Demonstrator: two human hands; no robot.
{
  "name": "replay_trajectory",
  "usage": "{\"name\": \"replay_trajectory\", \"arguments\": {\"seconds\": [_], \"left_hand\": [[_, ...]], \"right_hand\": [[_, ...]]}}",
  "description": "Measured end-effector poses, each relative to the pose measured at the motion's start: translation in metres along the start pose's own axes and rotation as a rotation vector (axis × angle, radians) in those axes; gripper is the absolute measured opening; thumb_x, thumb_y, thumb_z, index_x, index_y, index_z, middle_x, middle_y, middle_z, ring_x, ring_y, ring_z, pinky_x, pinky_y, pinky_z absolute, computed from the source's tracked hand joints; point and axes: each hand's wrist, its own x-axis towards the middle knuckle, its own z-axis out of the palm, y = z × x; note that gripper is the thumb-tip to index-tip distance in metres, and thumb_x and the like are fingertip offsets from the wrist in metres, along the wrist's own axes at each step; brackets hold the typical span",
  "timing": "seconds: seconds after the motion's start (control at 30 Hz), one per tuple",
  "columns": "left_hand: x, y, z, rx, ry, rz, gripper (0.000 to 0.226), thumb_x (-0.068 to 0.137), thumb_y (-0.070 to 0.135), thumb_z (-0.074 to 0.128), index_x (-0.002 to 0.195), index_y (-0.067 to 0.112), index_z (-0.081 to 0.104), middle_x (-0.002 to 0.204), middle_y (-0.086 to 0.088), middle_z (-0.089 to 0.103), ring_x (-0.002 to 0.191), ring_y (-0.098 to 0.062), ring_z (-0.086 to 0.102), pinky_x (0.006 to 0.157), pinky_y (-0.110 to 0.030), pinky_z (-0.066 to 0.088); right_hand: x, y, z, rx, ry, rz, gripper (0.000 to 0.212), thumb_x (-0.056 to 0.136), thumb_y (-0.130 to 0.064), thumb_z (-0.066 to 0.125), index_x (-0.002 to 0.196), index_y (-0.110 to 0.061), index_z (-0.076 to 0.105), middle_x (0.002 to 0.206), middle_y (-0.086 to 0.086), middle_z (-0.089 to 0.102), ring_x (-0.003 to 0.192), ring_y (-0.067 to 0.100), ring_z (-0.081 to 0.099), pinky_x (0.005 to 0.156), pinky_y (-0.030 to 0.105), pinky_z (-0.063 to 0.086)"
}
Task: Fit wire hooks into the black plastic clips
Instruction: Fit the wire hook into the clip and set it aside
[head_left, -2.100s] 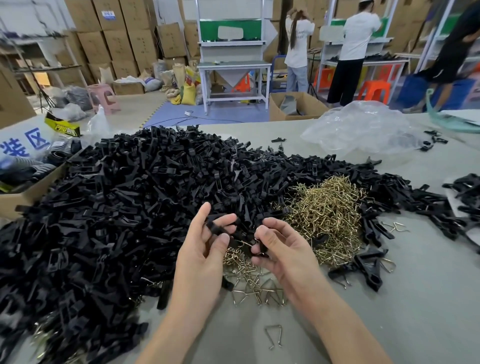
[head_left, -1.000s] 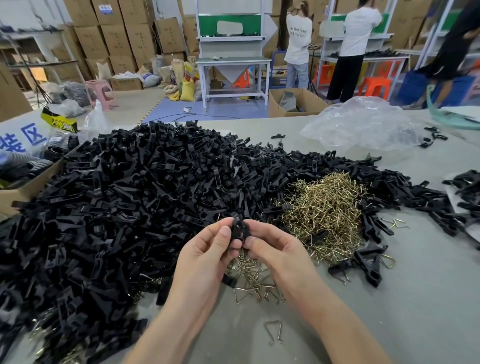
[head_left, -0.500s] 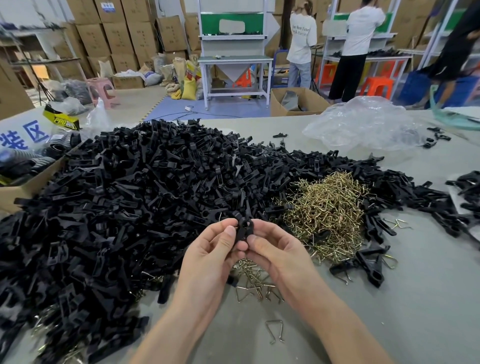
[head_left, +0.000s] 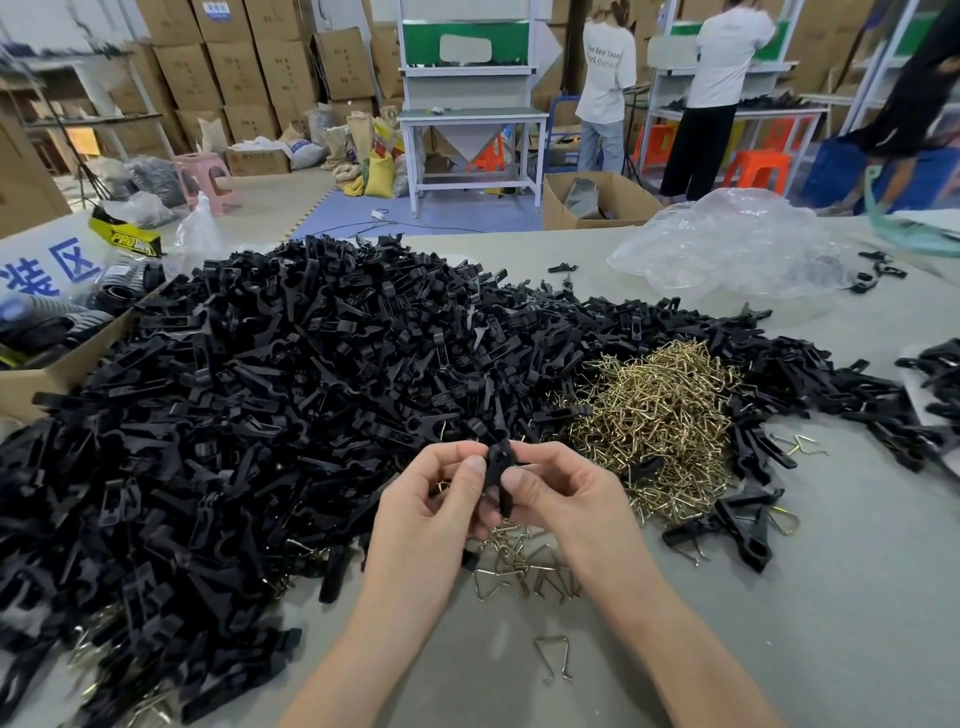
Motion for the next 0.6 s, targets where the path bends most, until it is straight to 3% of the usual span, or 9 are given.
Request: {"name": "replay_trajectory", "arguments": {"seconds": [0.07, 0.17, 0.27, 0.37, 0.5, 0.6], "left_hand": [[-0.002, 0.002, 0.001, 0.032, -0.008, 0.020, 0.016, 0.098, 0.020, 0.059, 0.094, 0.027, 0.072, 0.068, -0.002, 0.068, 0.061, -0.012, 0.062, 0.053, -0.023, 0.052], [-0.003, 0.006, 0.000, 0.047, -0.015, 0.024, 0.016, 0.098, 0.020, 0.060, 0.092, 0.027, 0.073, 0.065, -0.002, 0.067, 0.060, -0.011, 0.061, 0.056, -0.024, 0.053], [-0.003, 0.011, -0.003, 0.039, -0.023, 0.017, 0.015, 0.097, 0.019, 0.061, 0.093, 0.023, 0.075, 0.063, -0.005, 0.066, 0.058, -0.011, 0.060, 0.056, -0.021, 0.052], [-0.003, 0.014, -0.004, 0.002, -0.020, -0.009, 0.010, 0.097, 0.016, 0.062, 0.101, 0.016, 0.070, 0.066, -0.006, 0.066, 0.059, -0.014, 0.060, 0.056, -0.024, 0.053], [-0.002, 0.016, -0.003, -0.022, -0.016, -0.044, 0.009, 0.096, 0.016, 0.062, 0.104, 0.013, 0.066, 0.071, -0.005, 0.069, 0.060, -0.017, 0.063, 0.058, -0.033, 0.056], [-0.002, 0.013, -0.005, 0.034, 0.016, 0.002, 0.009, 0.098, 0.023, 0.059, 0.102, 0.025, 0.066, 0.086, 0.000, 0.075, 0.069, -0.013, 0.069, 0.064, -0.027, 0.058]], "right_hand": [[0.001, -0.001, -0.003, 0.046, -0.008, 0.016, 0.016, 0.072, -0.028, 0.076, 0.085, -0.036, 0.080, 0.084, 0.002, 0.078, 0.082, 0.019, 0.076, 0.061, 0.020, 0.058], [0.002, 0.001, -0.005, 0.081, -0.064, 0.016, 0.016, 0.075, -0.029, 0.079, 0.091, -0.031, 0.079, 0.090, 0.007, 0.078, 0.084, 0.022, 0.076, 0.073, 0.026, 0.060], [0.003, 0.004, -0.007, 0.105, -0.144, 0.019, 0.037, 0.077, -0.038, 0.082, 0.112, -0.028, 0.076, 0.102, 0.010, 0.075, 0.092, 0.028, 0.074, 0.086, 0.038, 0.060], [0.005, 0.007, -0.008, 0.177, -0.224, 0.016, 0.047, 0.079, -0.039, 0.085, 0.118, -0.018, 0.072, 0.098, 0.015, 0.070, 0.088, 0.029, 0.069, 0.089, 0.045, 0.057], [0.004, 0.006, -0.004, 0.306, -0.282, 0.024, 0.037, 0.081, -0.030, 0.084, 0.109, -0.010, 0.069, 0.096, 0.014, 0.067, 0.084, 0.031, 0.068, 0.083, 0.042, 0.057], [0.003, 0.003, -0.004, 0.298, -0.171, 0.019, 0.031, 0.081, -0.026, 0.079, 0.105, -0.010, 0.068, 0.103, 0.012, 0.071, 0.094, 0.027, 0.069, 0.093, 0.047, 0.055]]}}
